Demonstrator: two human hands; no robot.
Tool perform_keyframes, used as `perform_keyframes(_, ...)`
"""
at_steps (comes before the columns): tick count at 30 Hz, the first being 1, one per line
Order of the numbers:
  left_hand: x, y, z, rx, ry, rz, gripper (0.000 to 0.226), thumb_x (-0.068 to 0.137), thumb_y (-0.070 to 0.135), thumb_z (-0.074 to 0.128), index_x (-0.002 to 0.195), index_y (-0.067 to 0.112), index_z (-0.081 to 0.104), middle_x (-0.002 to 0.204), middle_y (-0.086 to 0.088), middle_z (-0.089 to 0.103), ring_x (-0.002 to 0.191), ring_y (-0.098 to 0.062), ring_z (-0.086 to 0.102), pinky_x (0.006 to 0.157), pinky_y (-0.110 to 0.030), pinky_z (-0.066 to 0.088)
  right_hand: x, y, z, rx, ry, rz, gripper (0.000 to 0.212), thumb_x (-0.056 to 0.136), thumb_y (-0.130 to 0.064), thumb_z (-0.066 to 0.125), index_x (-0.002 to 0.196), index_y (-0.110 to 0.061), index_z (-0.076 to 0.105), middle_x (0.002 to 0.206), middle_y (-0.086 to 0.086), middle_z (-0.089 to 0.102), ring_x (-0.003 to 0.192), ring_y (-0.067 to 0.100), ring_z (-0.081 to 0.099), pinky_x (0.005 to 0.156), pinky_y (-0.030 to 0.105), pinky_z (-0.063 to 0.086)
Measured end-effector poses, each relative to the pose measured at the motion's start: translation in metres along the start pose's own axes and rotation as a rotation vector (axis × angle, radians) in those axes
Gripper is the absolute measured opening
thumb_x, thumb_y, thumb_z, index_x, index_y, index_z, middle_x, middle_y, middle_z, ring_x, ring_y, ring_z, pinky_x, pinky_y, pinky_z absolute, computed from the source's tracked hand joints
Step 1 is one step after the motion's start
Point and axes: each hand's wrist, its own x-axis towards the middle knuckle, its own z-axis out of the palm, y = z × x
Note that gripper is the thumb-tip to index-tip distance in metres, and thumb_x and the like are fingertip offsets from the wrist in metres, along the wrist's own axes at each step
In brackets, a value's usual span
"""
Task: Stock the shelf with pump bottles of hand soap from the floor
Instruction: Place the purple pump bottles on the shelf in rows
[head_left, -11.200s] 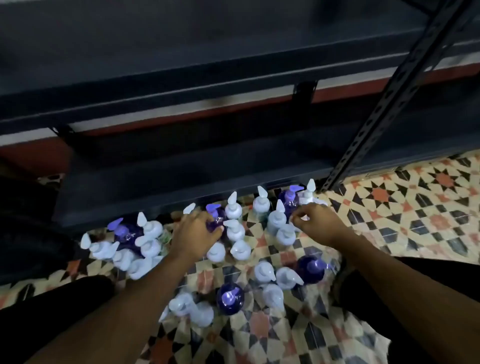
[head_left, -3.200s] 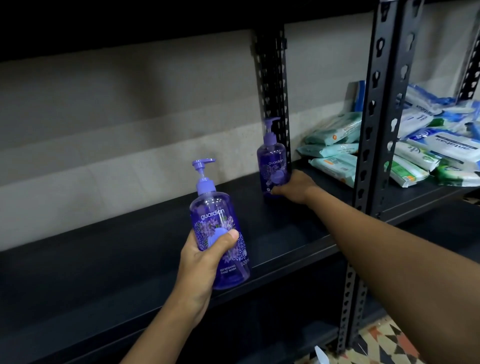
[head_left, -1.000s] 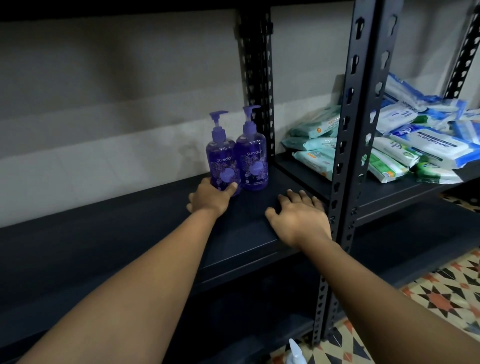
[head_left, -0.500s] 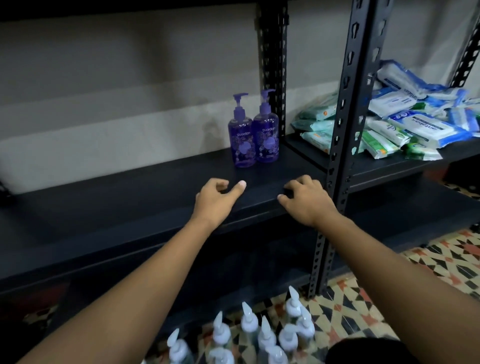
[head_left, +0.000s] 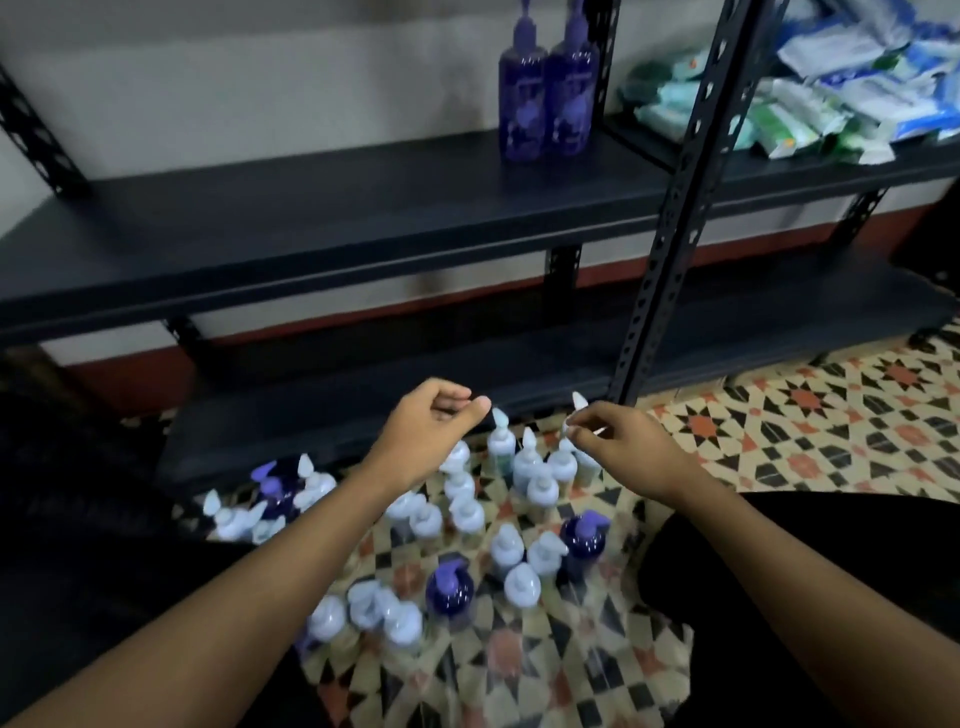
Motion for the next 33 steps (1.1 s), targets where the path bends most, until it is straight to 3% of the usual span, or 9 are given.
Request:
perform_keyframes(4,-0.035,-0.062,0.012,0.030,-0.052,-0.127,0.032,0.088,0.044,0.074,0.108,0.021,0.066,0.103,0.008,0.067,0.092,0.003,0.063,0.073,-0.007,0.046,-0.029,0.031,0.030,0.007,-0.055,0.118,0.011,0.094,-0.033,0.064,0.099,-0.027,0.071,0.093,-0.013,0.071,0.088,0.008,0.066,0.081,0.031,0.050)
perform_keyframes(7,-0.052,-0.098,0.025,0.080,-0.142,-0.252,0.037,0.087,0.046,0.074,0.110,0.019,0.063,0.104,0.007,0.066,0.092,-0.003,0.063,0.080,-0.019,0.050,-0.041,0.051,0.050,0.015,-0.108,0.187,0.014,0.094,-0.030,0.064,0.100,-0.019,0.071,0.094,-0.007,0.072,0.093,0.015,0.066,0.087,0.035,0.051)
perform_keyframes(10,-0.055,-0.126,0.044,0.196,-0.242,-0.371,0.031,0.089,0.040,0.072,0.079,0.013,0.062,0.076,0.001,0.060,0.070,-0.013,0.055,0.072,-0.031,0.045,-0.049,0.070,0.068,-0.033,-0.202,0.247,0.014,0.095,-0.028,0.063,0.093,-0.016,0.071,0.094,-0.002,0.073,0.094,0.019,0.066,0.089,0.035,0.049)
perform_keyframes(12,-0.058,-0.146,0.060,0.294,-0.298,-0.428,0.048,0.090,0.037,0.070,0.054,0.015,0.049,0.054,-0.001,0.047,0.055,-0.016,0.044,0.065,-0.031,0.037,-0.051,0.086,0.079,-0.068,-0.312,0.287,0.018,0.094,-0.028,0.064,0.092,-0.013,0.072,0.094,0.001,0.072,0.096,0.021,0.065,0.090,0.036,0.050)
perform_keyframes(14,-0.067,-0.165,0.073,0.349,-0.314,-0.465,0.053,0.090,0.035,0.070,0.050,0.016,0.040,0.052,-0.001,0.040,0.053,-0.018,0.040,0.061,-0.029,0.033,-0.052,0.099,0.085,-0.132,-0.399,0.343,0.018,0.092,-0.030,0.065,0.093,-0.014,0.072,0.100,0.004,0.071,0.100,0.023,0.064,0.092,0.037,0.050)
perform_keyframes(18,-0.084,-0.193,0.097,0.348,-0.211,-0.551,0.037,0.081,0.039,0.075,0.068,0.012,0.054,0.067,-0.002,0.053,0.071,-0.023,0.056,0.064,-0.030,0.042,-0.047,0.124,0.094,-0.187,-0.438,0.403,0.018,0.090,-0.031,0.068,0.102,-0.018,0.070,0.104,0.004,0.067,0.107,0.026,0.063,0.092,0.034,0.049)
perform_keyframes(21,-0.090,-0.222,0.111,0.253,-0.051,-0.557,0.059,0.063,0.052,0.077,0.105,0.014,0.063,0.100,-0.007,0.065,0.089,-0.029,0.068,0.078,-0.038,0.057,-0.043,0.142,0.101,-0.234,-0.402,0.425,0.038,0.088,-0.038,0.072,0.118,-0.014,0.067,0.109,0.007,0.069,0.108,0.024,0.062,0.091,0.031,0.048)
perform_keyframes(25,-0.103,-0.207,0.115,0.227,0.104,-0.573,0.073,0.072,0.024,0.088,0.131,0.004,0.049,0.123,-0.014,0.048,0.104,-0.033,0.057,0.080,-0.033,0.044,-0.038,0.164,0.116,-0.188,-0.334,0.463,0.056,0.086,-0.041,0.075,0.132,-0.012,0.057,0.121,0.014,0.065,0.113,0.031,0.060,0.093,0.036,0.048)
perform_keyframes(33,-0.081,-0.234,0.127,0.167,0.193,-0.548,0.087,0.066,0.026,0.092,0.138,0.009,0.046,0.130,-0.014,0.056,0.115,-0.032,0.060,0.095,-0.048,0.053,-0.019,0.187,0.141,-0.075,-0.147,0.485,0.074,0.079,-0.049,0.077,0.140,-0.021,0.047,0.132,0.013,0.053,0.122,0.033,0.054,0.096,0.039,0.047)
